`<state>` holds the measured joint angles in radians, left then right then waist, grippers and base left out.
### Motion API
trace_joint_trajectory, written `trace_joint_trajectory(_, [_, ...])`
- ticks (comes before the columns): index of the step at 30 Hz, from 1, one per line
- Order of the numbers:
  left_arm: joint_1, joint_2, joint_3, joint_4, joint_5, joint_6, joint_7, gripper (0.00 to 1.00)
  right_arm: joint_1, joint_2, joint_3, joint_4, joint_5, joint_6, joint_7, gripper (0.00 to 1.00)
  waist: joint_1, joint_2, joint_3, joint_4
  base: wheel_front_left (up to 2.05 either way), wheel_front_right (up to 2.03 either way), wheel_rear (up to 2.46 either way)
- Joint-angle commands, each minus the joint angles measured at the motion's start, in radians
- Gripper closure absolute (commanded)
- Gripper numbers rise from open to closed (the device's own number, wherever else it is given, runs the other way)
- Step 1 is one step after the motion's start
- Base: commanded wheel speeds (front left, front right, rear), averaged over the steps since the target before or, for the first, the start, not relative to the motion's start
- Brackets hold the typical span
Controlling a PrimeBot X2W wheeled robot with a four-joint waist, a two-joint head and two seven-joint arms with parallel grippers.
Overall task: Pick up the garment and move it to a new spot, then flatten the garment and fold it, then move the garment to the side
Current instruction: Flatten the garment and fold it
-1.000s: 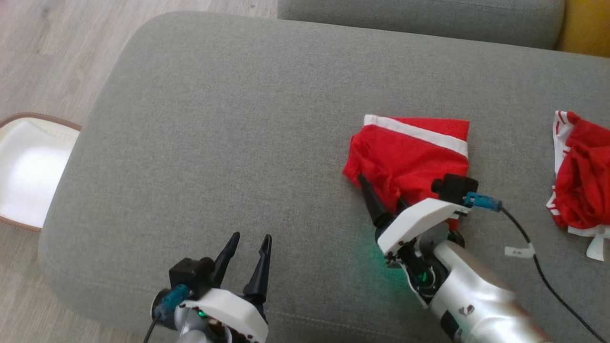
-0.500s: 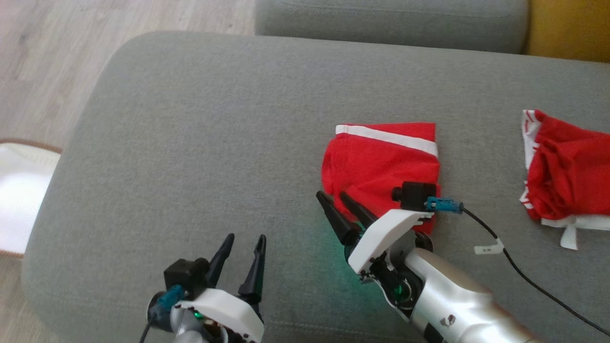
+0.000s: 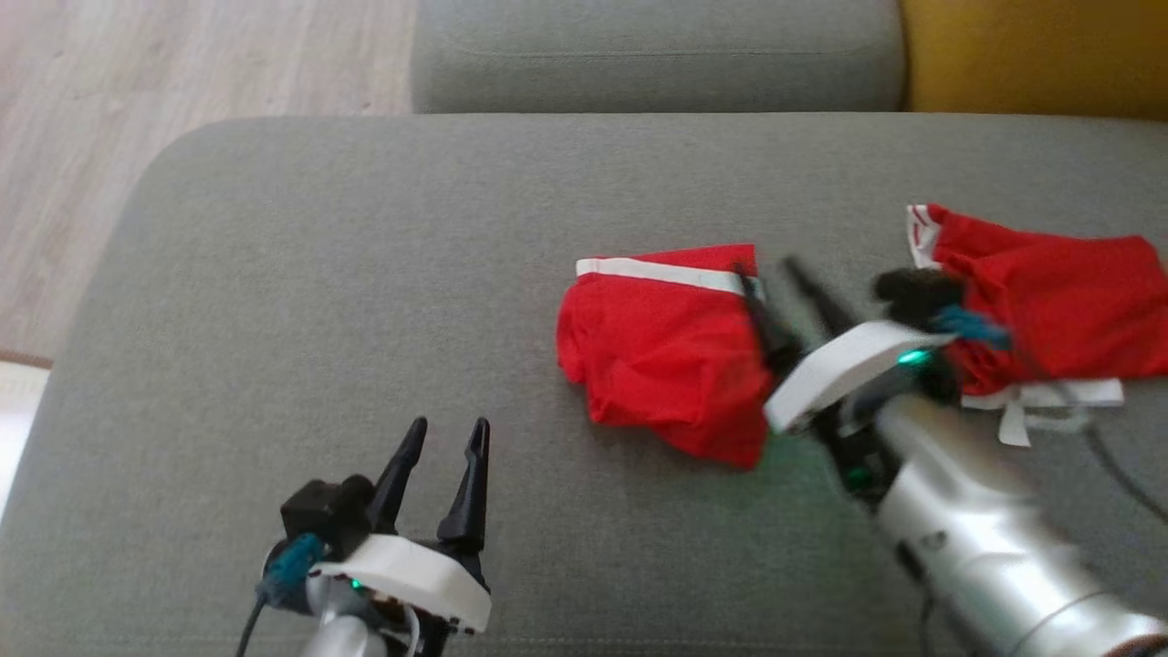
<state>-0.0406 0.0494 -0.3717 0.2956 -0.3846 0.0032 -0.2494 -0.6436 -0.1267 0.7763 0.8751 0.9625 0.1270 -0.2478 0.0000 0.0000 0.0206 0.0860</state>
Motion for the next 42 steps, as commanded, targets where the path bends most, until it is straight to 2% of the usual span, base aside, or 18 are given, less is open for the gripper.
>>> trace_joint_trajectory(1, [-0.025,0.001,0.044,-0.055,-0.003,0.002,-0.012,0.00,-0.013,-0.027,-0.068,-0.037,-0.076,0.004,-0.013,0.00,0.0000,0.0000,-0.003,-0.023,0.00,0.00,0.00])
trace_joint_trajectory(6, [-0.038,0.001,0.067,-0.121,-0.013,0.004,-0.012,0.00,0.084,-0.072,-0.311,-0.157,-0.355,0.004,-0.014,0.00,0.0000,0.0000,0.003,-0.064,0.00,0.00,0.00])
trace_joint_trajectory(11, [-0.052,0.001,0.092,-0.172,-0.013,0.003,-0.012,0.00,0.253,-0.013,-0.540,-0.343,-0.614,0.004,-0.014,0.00,0.0000,0.0000,0.012,-0.097,0.00,0.00,0.00])
trace_joint_trajectory(15, [-0.053,0.001,0.115,-0.198,-0.007,0.002,-0.012,0.00,0.371,0.043,-0.646,-0.467,-0.740,0.004,-0.014,0.00,0.0000,0.0000,0.014,-0.118,0.00,0.00,0.00])
trace_joint_trajectory(19, [-0.045,0.001,0.137,-0.210,0.003,0.000,-0.012,0.00,0.453,0.069,-0.692,-0.550,-0.789,0.004,-0.014,0.00,0.0000,0.0000,0.016,-0.134,0.00,0.00,0.00])
trace_joint_trajectory(23, [-0.032,0.001,0.148,-0.207,0.009,0.000,-0.012,0.00,0.489,0.074,-0.708,-0.580,-0.809,0.004,-0.014,0.00,0.0000,0.0000,0.018,-0.142,0.00,0.00,0.00])
trace_joint_trajectory(28, [-0.020,0.001,0.147,-0.199,0.012,-0.004,-0.012,0.00,0.507,0.076,-0.709,-0.611,-0.785,0.004,-0.014,0.00,0.0000,0.0000,0.035,-0.137,0.00,0.00,0.00])
trace_joint_trajectory(29, [-0.024,0.001,0.142,-0.197,0.012,-0.005,-0.012,0.00,0.504,0.076,-0.707,-0.615,-0.784,0.004,-0.014,0.85,0.0000,0.0000,0.041,-0.131,0.00,0.00,0.00])
trace_joint_trajectory(30, [-0.028,0.001,0.136,-0.196,0.013,-0.008,-0.012,0.00,0.500,0.076,-0.702,-0.620,-0.785,0.004,-0.014,1.00,0.0000,0.0000,0.048,-0.123,0.00,0.00,0.00])
trace_joint_trajectory(37, [-0.062,0.001,0.095,-0.177,0.017,-0.012,-0.012,0.00,0.436,0.076,-0.612,-0.626,-0.774,0.004,-0.014,1.00,0.0000,0.0000,0.105,-0.039,0.00,0.00,0.00])
trace_joint_trajectory(42, [-0.080,0.001,0.070,-0.163,0.014,-0.010,-0.012,0.00,0.364,0.076,-0.570,-0.536,-0.763,0.004,-0.014,1.00,0.0000,0.0000,0.150,0.037,0.00,0.00,0.00])
